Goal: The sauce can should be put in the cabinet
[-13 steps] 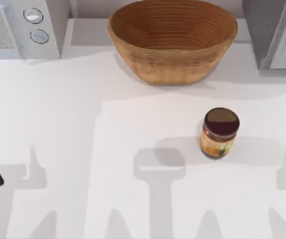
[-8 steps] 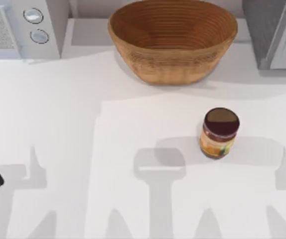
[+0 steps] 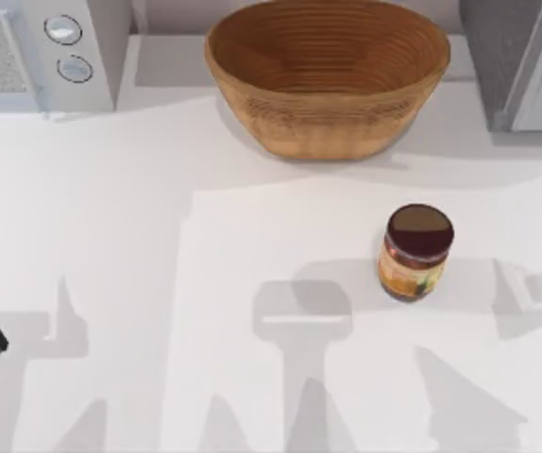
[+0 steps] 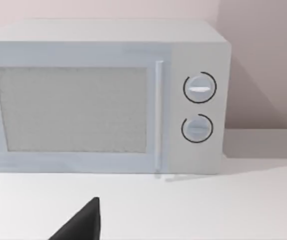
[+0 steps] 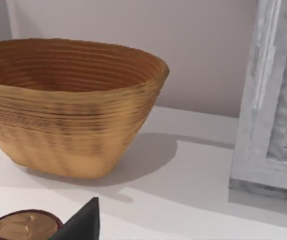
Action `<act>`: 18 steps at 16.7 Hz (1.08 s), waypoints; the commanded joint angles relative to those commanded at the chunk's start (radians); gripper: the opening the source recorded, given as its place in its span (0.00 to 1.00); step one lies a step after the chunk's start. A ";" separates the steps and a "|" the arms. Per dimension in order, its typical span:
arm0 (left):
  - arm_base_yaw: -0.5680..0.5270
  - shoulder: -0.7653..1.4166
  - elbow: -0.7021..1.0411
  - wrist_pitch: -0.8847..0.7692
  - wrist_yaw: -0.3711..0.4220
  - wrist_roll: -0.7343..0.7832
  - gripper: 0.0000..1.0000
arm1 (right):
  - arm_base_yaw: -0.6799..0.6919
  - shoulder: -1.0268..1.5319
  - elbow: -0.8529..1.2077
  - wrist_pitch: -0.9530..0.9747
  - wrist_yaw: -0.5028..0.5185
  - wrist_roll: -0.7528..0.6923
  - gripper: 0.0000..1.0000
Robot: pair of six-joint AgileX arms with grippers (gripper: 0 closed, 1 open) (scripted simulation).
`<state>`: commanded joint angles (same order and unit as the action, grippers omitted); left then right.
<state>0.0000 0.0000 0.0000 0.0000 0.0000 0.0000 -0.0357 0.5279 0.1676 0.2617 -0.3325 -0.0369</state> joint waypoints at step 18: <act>0.000 0.000 0.000 0.000 0.000 0.000 1.00 | -0.022 1.572 0.582 0.866 -1.077 -0.156 1.00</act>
<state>0.0000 0.0000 0.0000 0.0000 0.0000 0.0000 -0.0576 2.0996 0.7495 1.1275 -1.4090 -0.1932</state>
